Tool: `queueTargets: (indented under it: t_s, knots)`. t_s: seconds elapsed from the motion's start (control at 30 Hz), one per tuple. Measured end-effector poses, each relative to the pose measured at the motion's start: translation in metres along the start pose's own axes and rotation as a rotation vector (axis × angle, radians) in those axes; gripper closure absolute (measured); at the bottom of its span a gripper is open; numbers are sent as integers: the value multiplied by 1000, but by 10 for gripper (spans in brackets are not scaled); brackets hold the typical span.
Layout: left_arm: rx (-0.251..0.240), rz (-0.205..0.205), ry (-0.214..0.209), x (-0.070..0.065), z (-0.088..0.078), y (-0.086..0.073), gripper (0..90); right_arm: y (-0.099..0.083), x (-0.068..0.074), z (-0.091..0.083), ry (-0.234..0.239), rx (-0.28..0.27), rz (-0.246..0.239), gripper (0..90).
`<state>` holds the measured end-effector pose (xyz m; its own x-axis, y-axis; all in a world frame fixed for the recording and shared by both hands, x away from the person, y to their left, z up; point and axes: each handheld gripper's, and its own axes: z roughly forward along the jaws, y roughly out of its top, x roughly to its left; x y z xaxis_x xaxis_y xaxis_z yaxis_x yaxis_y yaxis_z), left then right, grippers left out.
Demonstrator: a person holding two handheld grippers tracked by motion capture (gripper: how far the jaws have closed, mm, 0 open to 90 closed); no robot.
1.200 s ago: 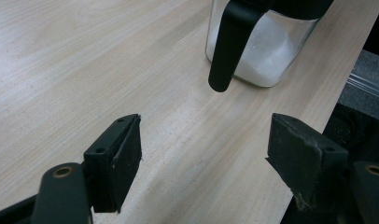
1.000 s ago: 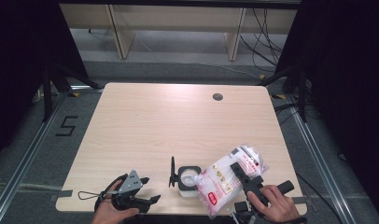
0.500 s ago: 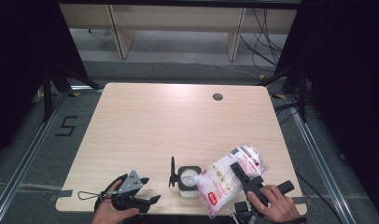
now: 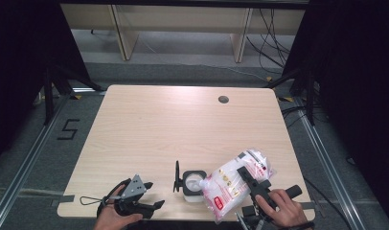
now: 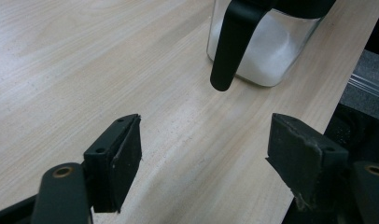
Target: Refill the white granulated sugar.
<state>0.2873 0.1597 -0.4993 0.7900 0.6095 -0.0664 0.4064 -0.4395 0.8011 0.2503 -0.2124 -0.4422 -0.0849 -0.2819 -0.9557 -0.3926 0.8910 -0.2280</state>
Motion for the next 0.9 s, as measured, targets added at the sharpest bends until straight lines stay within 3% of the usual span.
queueTargets:
  t_s: [0.1,0.13,0.2,0.23,0.27,0.3,0.37,0.57,0.67,0.73,0.77,0.8,0.9]
  knots:
    - [-2,-2,2,0,0,0,257,-1,1,0,-6,4,14,555]
    - [2,0,3,1,0,0,257,-2,-2,0,-9,-9,-34,555]
    - [-3,-4,-1,1,0,0,257,-2,-4,-1,5,5,-40,555]
    - [-3,-4,-1,1,0,0,257,-2,-4,-1,5,5,-40,555]
    - [-3,-33,0,-1,0,0,257,-2,-2,-1,12,13,-8,556]
    - [-2,-28,0,-1,0,0,257,-2,-4,-1,5,0,-34,555]
    - [-2,1,2,0,0,0,257,-2,-3,-1,-17,-6,-38,556]
    - [-4,-3,0,0,0,0,257,-2,-3,0,-11,-10,-27,556]
    - [1,-31,6,-1,0,-1,257,-2,-3,-1,4,4,-20,557]
    - [-4,-6,0,0,0,0,257,-2,-3,-1,-20,-3,-34,557]
    - [7,-21,-3,0,0,0,257,-2,-3,0,-12,-8,-32,557]
    - [19,-10,10,2,-1,0,257,-2,-3,0,-10,-8,-37,557]
    - [9,-13,8,1,-1,0,256,-1,-3,-1,-6,-3,-32,557]
